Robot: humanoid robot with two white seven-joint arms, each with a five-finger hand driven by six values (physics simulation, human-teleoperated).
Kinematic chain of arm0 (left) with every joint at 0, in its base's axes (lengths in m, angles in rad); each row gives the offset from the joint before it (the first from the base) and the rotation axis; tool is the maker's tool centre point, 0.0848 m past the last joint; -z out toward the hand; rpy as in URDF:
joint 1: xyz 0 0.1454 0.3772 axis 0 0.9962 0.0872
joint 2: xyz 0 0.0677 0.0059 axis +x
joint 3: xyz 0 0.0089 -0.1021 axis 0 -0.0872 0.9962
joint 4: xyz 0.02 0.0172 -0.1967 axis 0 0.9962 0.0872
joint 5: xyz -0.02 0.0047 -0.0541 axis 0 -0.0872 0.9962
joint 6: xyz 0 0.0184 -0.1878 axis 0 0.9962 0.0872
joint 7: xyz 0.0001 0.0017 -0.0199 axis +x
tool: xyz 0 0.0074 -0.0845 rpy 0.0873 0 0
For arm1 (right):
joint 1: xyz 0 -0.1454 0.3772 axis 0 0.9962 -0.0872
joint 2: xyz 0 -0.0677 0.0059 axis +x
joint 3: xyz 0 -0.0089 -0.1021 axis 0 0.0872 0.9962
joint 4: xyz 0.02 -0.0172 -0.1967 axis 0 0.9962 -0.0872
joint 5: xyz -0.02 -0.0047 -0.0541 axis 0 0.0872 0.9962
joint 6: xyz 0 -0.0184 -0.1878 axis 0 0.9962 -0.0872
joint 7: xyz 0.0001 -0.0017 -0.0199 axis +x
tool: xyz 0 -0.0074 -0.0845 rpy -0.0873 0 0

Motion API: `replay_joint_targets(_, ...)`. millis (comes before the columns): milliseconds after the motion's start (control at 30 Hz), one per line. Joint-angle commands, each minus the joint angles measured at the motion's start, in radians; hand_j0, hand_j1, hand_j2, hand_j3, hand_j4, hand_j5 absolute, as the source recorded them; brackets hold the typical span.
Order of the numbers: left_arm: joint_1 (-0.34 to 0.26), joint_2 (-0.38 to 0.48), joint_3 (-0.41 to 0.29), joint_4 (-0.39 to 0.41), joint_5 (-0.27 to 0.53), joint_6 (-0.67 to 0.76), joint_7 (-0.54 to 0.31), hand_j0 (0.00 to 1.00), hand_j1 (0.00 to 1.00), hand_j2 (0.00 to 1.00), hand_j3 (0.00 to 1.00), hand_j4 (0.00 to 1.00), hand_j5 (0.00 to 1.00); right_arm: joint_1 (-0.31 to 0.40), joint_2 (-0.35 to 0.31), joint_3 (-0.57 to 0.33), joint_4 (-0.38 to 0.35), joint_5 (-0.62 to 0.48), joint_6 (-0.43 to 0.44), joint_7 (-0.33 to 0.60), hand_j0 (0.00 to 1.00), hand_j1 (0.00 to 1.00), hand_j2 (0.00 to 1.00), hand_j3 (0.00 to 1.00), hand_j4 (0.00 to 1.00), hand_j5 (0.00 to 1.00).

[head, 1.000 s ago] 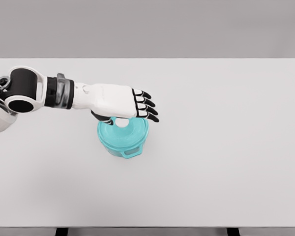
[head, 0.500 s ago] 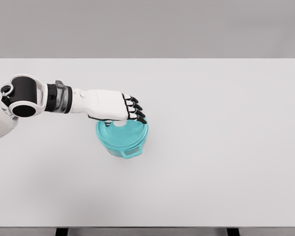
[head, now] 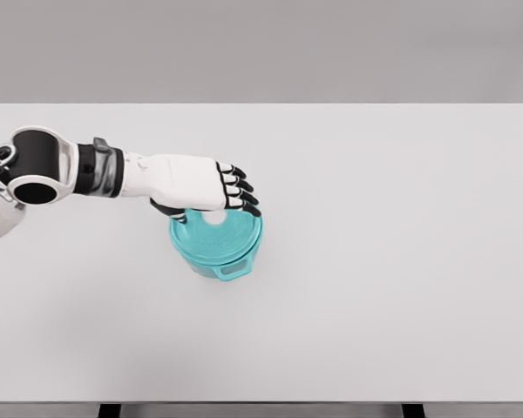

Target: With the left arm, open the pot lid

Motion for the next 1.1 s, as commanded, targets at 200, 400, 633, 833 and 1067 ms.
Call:
replay_joint_targets(200, 0.005, 0.007, 0.005, -0.004, 0.036, 0.002, 0.0, 0.81, 0.81, 0.81, 0.81, 0.81, 0.81, 0.0, 0.0, 0.0, 0.0, 0.0, 0.0, 0.0, 1.0, 1.0, 1.0, 1.0, 1.0, 1.0)
replay_joint_targets(400, 0.006, 0.008, 0.005, -0.004, 0.051, 0.002, 0.0, 0.73, 0.73, 0.73, 0.73, 0.73, 0.73, 0.0, 0.0, 0.0, -0.002, 0.0, 0.0, 0.0, 1.0, 1.0, 1.0, 1.0, 1.0, 1.0)
replay_joint_targets(633, 0.014, 0.022, 0.002, -0.004, 0.053, 0.002, 0.0, 0.73, 0.73, 0.73, 0.73, 0.73, 0.73, 0.0, 0.0, 0.0, 0.0, 0.0, 0.0, 0.0, 1.0, 1.0, 1.0, 1.0, 1.0, 1.0)
replay_joint_targets(833, 0.021, 0.03, 0.0, -0.004, 0.053, 0.002, 0.0, 0.73, 0.73, 0.73, 0.73, 0.73, 0.73, 0.0, 0.0, 0.0, 0.0, 0.0, 0.0, 0.0, 1.0, 1.0, 1.0, 1.0, 1.0, 1.0)
replay_joint_targets(1067, 0.025, 0.028, -0.001, -0.004, 0.053, 0.002, 0.0, 0.6, 0.6, 0.6, 0.6, 0.6, 0.6, 0.0, 0.0, 0.0, 0.0, 0.0, 0.0, 0.0, 1.0, 1.0, 1.0, 1.0, 1.0, 1.0)
